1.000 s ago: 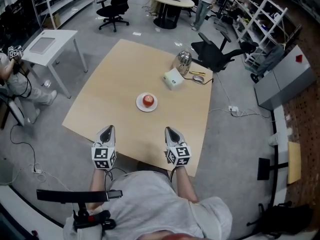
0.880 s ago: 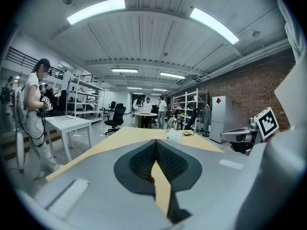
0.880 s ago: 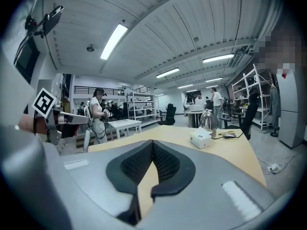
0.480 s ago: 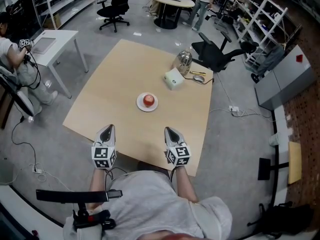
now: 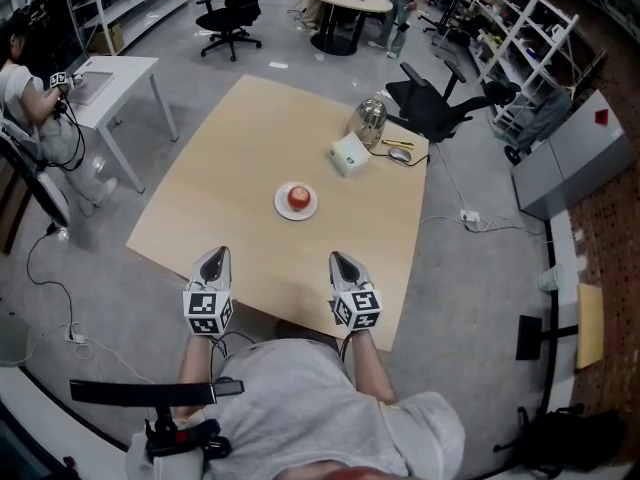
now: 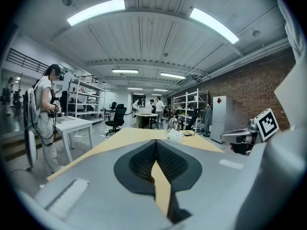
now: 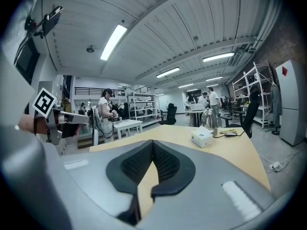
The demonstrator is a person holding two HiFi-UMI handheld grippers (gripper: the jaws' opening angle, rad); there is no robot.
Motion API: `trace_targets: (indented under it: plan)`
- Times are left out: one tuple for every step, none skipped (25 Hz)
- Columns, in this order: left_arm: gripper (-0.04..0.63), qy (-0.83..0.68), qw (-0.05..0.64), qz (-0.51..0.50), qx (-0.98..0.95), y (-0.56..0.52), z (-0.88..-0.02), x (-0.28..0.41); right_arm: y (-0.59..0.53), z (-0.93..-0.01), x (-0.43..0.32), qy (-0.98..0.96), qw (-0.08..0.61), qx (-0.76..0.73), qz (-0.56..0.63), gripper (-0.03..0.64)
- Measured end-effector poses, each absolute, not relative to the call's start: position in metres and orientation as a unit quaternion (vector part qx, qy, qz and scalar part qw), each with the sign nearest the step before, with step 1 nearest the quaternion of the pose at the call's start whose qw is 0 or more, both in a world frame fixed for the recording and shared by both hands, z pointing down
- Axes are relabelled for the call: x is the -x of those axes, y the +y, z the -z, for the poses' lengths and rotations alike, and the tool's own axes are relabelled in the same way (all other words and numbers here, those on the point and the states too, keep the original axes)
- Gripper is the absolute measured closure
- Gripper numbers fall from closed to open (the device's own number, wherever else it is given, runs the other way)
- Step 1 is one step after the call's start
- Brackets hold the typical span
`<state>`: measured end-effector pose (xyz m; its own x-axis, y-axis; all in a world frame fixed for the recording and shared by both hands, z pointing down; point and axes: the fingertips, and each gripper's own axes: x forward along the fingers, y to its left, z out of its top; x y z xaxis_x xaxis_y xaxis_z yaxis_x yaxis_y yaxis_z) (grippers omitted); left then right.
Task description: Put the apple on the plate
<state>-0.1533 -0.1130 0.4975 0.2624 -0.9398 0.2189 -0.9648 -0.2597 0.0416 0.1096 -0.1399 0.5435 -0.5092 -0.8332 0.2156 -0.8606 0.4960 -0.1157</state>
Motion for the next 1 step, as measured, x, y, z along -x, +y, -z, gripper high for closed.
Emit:
trace_targets:
  plan:
    - [0.575, -0.603, 0.083, -0.075, -0.79, -0.1129, -0.4976, 0.1535, -0.14, -0.5437, -0.1097, -0.862, 0.065, -0.491, -0.105, 0.611]
